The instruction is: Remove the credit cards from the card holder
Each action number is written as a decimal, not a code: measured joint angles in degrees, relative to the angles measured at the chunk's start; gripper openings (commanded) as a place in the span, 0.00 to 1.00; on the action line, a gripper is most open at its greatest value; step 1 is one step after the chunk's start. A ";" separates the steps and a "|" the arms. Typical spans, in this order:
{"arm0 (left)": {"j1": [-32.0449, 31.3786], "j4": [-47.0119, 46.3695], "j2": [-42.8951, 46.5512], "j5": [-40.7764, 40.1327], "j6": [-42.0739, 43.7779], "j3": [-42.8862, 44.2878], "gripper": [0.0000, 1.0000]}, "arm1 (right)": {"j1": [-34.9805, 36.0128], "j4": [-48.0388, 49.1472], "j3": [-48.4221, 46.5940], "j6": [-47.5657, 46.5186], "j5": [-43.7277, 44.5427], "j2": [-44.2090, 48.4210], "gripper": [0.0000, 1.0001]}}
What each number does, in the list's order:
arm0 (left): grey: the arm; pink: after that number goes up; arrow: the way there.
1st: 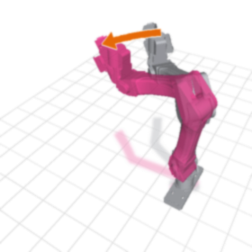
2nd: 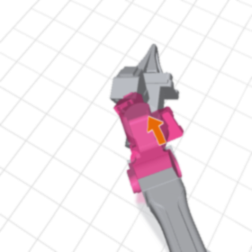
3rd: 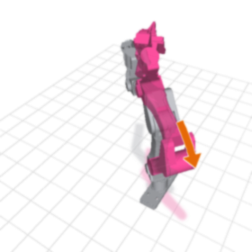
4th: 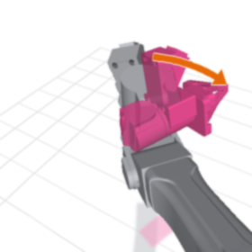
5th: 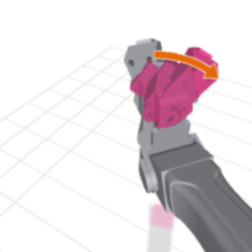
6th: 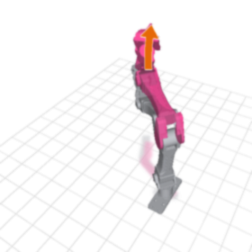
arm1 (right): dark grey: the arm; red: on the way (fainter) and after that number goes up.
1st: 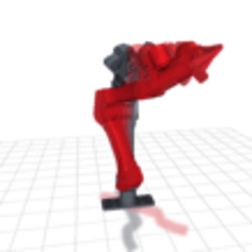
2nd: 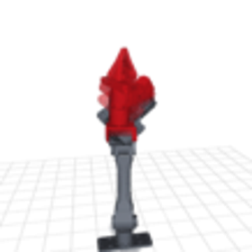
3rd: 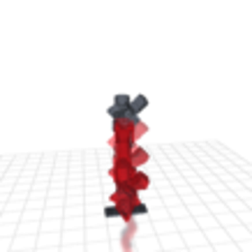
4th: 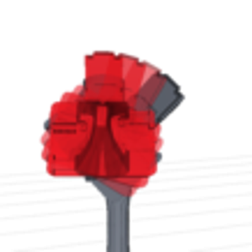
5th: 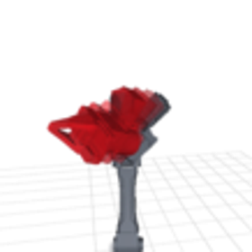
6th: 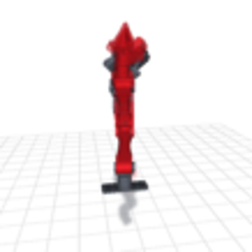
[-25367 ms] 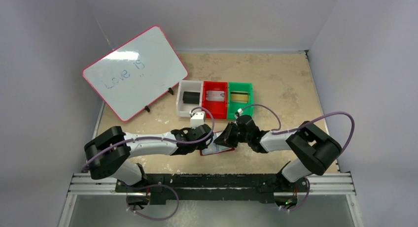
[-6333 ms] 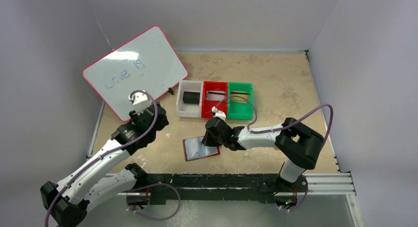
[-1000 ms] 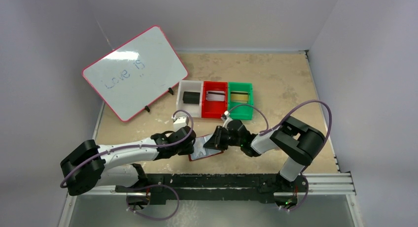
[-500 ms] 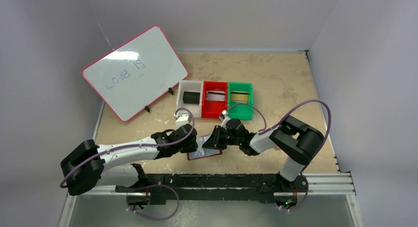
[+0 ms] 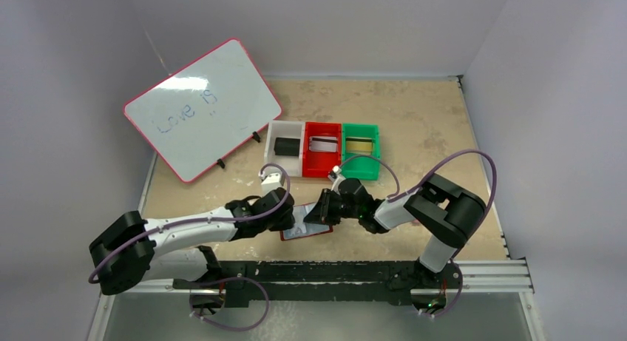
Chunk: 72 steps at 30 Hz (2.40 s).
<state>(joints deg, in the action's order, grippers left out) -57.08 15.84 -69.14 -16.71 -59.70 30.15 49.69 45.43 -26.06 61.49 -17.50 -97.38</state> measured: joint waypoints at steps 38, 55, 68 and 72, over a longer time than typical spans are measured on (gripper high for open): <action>0.00 -3.32 -0.57 -0.66 -1.42 -1.95 0.17 | -0.33 -2.73 -0.72 -0.66 0.09 1.05 0.07; -0.81 -3.91 -1.51 -3.61 -2.73 -1.92 0.14 | -0.26 -4.94 0.20 0.07 1.55 3.80 0.13; -0.81 -3.93 -1.73 -4.02 -2.71 -1.90 0.08 | -0.28 -4.37 0.44 0.46 1.53 3.82 0.02; -0.85 -3.65 -1.73 -4.57 -2.73 -1.88 0.07 | -0.39 -3.82 1.49 0.90 1.51 4.20 0.00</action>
<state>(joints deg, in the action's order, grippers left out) -57.93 12.19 -70.87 -21.28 -62.43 28.27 49.30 41.60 -24.58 62.39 -15.99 -93.19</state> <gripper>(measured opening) 0.076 0.012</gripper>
